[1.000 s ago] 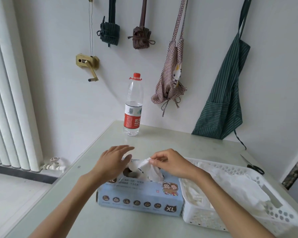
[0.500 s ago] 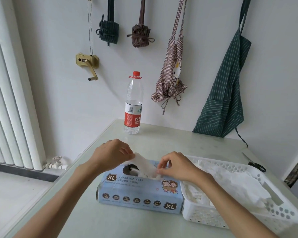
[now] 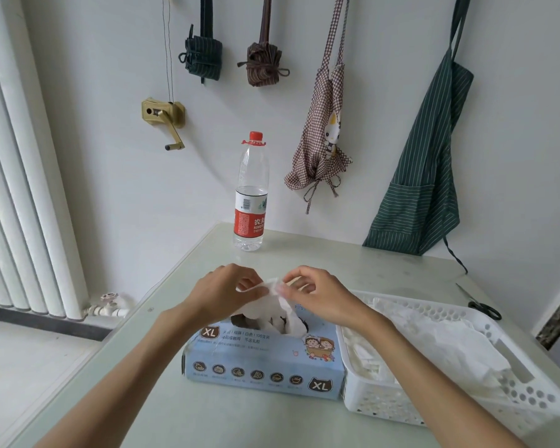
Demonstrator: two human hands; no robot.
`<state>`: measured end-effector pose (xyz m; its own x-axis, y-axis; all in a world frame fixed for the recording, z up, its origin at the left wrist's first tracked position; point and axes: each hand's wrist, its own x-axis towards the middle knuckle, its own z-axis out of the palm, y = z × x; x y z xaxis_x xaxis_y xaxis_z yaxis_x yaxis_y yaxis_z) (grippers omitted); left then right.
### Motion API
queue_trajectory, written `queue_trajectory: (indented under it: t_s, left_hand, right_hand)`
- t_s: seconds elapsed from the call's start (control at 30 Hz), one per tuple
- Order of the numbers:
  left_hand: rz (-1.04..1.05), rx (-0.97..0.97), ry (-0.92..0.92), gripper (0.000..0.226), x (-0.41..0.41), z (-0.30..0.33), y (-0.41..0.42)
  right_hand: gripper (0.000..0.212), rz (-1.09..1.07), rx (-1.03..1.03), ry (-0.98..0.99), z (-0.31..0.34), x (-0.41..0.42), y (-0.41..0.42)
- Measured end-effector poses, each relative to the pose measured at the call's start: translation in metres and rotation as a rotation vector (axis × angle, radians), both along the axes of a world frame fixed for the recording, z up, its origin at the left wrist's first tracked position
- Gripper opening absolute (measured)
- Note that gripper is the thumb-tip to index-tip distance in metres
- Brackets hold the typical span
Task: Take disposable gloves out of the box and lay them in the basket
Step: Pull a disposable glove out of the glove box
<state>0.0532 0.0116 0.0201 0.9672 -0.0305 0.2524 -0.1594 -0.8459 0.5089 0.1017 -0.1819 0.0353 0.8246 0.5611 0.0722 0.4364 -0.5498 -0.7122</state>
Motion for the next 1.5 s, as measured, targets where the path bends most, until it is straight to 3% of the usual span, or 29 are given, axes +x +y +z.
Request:
queue_trajectory:
  t_s: [0.07,0.1,0.2,0.27,0.4,0.57,0.63,0.73,0.83,1.03,1.1,1.23,1.33,1.5]
  left_hand:
    - [0.004,-0.045,0.014,0.028,0.0,0.001,0.005]
    - [-0.005,-0.097,0.027,0.029,-0.001,0.002,0.008]
    - [-0.035,-0.208,0.077,0.027,-0.005,0.006,0.015]
    - [-0.035,-0.181,0.118,0.025,-0.009,0.008,0.018]
    - [-0.028,-0.136,0.215,0.023,-0.012,0.015,0.02]
    - [-0.182,-0.23,0.276,0.063,-0.012,0.03,-0.007]
    - [-0.152,-0.103,0.201,0.058,-0.006,0.03,-0.017]
    - [-0.066,0.022,0.013,0.026,-0.001,0.032,-0.013]
    - [-0.081,-0.072,-0.052,0.022,-0.002,0.04,-0.004]
    - [-0.185,-0.337,-0.11,0.024,-0.004,0.06,-0.003]
    - [-0.168,-0.391,-0.152,0.024,-0.005,0.065,-0.008]
    - [-0.161,-0.482,-0.286,0.024,-0.008,0.082,-0.028]
    - [-0.197,-0.516,-0.265,0.02,-0.006,0.097,-0.045]
    - [-0.209,-0.288,-0.051,0.022,0.017,0.084,-0.081]
  right_hand:
    - [0.063,-0.007,-0.183,-0.001,-0.003,-0.002,-0.004]
    - [0.066,-0.01,-0.253,-0.033,-0.005,-0.003,-0.005]
    - [0.033,-0.045,-0.214,-0.147,-0.008,0.0,-0.008]
    - [0.013,-0.051,-0.105,-0.103,-0.003,0.005,-0.013]
    - [0.01,0.012,0.103,0.126,0.014,0.008,-0.026]
    - [0.008,0.026,0.12,0.131,0.031,0.008,-0.021]
    - [0.014,0.05,0.072,0.099,0.04,0.007,-0.02]
    - [0.025,0.043,-0.008,0.042,0.055,0.009,-0.026]
    - [0.03,-0.015,0.017,0.05,0.069,0.013,-0.039]
    - [0.011,0.03,0.434,0.211,0.08,0.005,-0.043]
    - [0.014,-0.022,0.502,0.072,0.081,0.001,-0.04]
    - [0.011,-0.175,0.554,-0.53,0.094,-0.008,-0.042]
    - [0.014,-0.279,0.522,-0.896,0.106,-0.016,-0.054]
    - [0.019,-0.427,0.258,-1.069,0.094,-0.009,-0.092]
